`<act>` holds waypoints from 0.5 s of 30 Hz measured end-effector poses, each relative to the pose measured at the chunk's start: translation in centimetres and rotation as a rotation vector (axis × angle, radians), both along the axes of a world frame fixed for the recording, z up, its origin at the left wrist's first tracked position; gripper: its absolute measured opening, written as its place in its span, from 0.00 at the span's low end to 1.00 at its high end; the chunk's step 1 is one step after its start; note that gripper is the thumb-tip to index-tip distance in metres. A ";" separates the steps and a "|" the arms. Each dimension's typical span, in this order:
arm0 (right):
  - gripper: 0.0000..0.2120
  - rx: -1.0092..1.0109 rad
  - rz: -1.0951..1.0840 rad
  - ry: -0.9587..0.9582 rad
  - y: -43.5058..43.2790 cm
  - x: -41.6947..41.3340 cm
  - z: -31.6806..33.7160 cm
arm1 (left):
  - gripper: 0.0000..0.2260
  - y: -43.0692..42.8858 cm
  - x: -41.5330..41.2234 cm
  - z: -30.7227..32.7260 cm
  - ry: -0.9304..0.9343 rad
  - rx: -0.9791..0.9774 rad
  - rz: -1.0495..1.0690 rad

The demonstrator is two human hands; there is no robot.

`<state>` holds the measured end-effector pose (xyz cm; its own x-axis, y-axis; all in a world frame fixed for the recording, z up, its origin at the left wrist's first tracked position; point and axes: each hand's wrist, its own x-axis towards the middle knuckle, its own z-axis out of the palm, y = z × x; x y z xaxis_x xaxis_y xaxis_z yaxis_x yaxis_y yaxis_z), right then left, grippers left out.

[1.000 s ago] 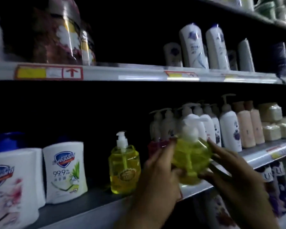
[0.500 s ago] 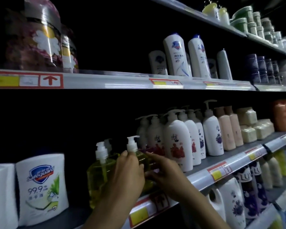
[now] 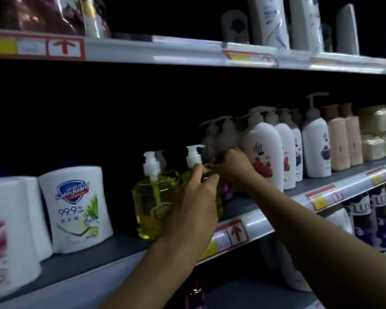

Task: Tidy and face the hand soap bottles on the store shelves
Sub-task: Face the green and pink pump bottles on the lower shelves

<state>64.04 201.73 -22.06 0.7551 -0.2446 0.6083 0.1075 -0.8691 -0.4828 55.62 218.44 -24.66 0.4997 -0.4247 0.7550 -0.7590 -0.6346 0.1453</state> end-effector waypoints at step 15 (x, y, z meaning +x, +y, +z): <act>0.18 0.230 -0.032 -0.320 0.5 -0.9 0.0 | 0.17 0.9 1.0 -0.4 -0.001 -0.008 -0.002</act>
<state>63.16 202.20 -22.05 0.5257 -0.4222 0.7385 0.2588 -0.7476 -0.6117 56.61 219.36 -25.04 0.4980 -0.4194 0.7590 -0.7602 -0.6323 0.1493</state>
